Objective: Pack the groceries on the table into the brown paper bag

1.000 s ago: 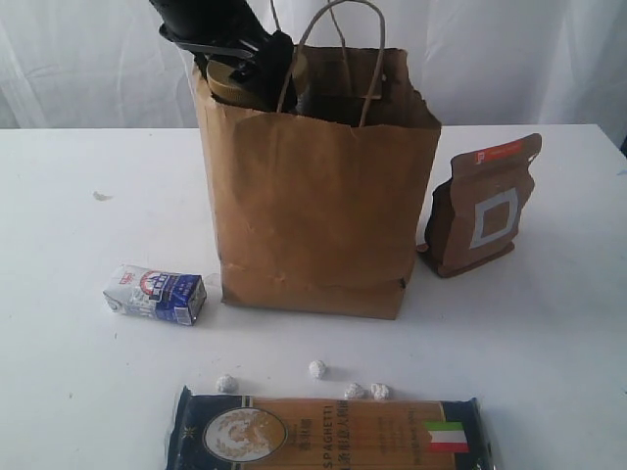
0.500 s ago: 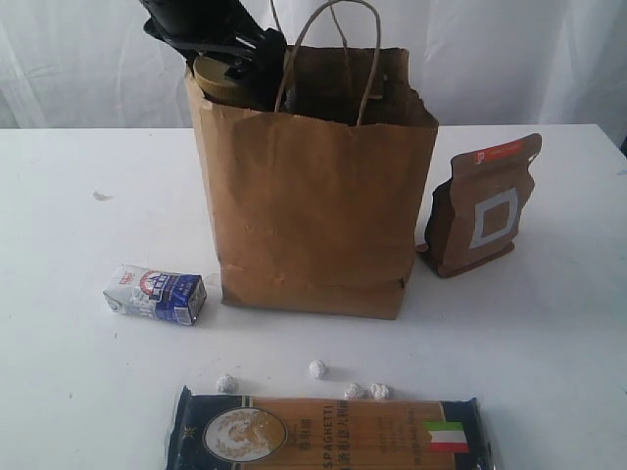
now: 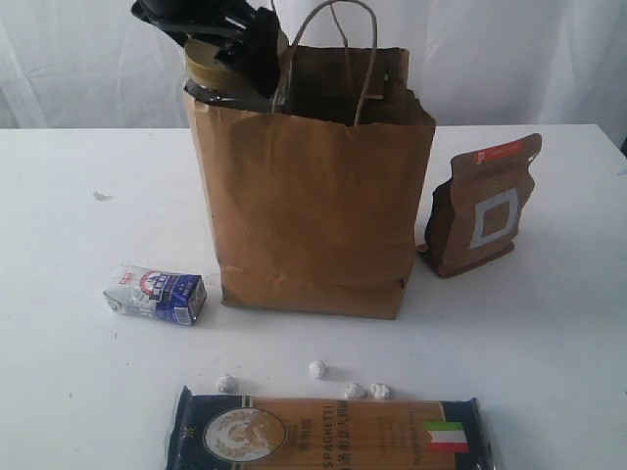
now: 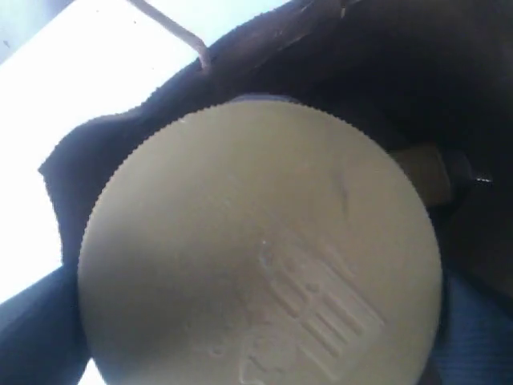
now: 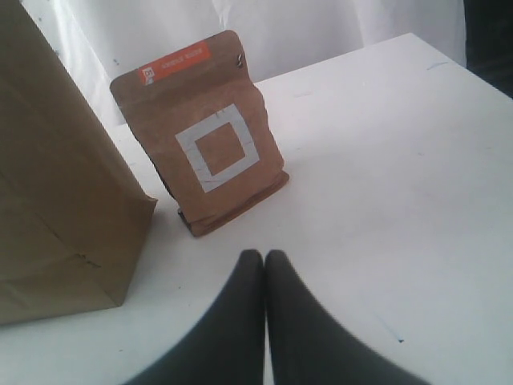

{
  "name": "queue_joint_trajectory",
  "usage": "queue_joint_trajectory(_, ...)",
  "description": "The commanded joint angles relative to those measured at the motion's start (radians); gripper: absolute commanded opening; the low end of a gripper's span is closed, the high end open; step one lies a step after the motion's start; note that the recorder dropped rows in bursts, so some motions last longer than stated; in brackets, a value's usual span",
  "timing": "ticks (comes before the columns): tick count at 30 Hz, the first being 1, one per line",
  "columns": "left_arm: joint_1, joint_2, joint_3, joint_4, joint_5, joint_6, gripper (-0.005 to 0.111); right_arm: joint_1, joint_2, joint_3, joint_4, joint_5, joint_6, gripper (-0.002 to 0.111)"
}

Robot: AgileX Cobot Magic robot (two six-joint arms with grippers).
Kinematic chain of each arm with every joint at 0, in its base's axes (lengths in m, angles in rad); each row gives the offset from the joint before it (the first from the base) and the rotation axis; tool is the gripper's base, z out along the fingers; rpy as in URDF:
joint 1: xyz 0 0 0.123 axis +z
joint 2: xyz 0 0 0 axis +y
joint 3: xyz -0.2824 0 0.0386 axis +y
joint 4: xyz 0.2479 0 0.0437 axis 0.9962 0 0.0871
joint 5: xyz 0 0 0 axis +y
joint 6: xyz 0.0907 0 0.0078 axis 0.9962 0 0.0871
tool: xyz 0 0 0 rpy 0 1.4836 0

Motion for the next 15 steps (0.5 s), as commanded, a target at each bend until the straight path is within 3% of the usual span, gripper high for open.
queue_joint_trajectory(1,-0.005,-0.013,0.065,-0.01,0.033,0.017,0.105,-0.008,-0.006,0.002,-0.002,-0.007,0.001,0.0)
queue_joint_trajectory(15,-0.015,-0.005,0.085,-0.013,-0.021,-0.007,0.105,-0.008,-0.006,0.002,-0.002,-0.007,0.001,0.0)
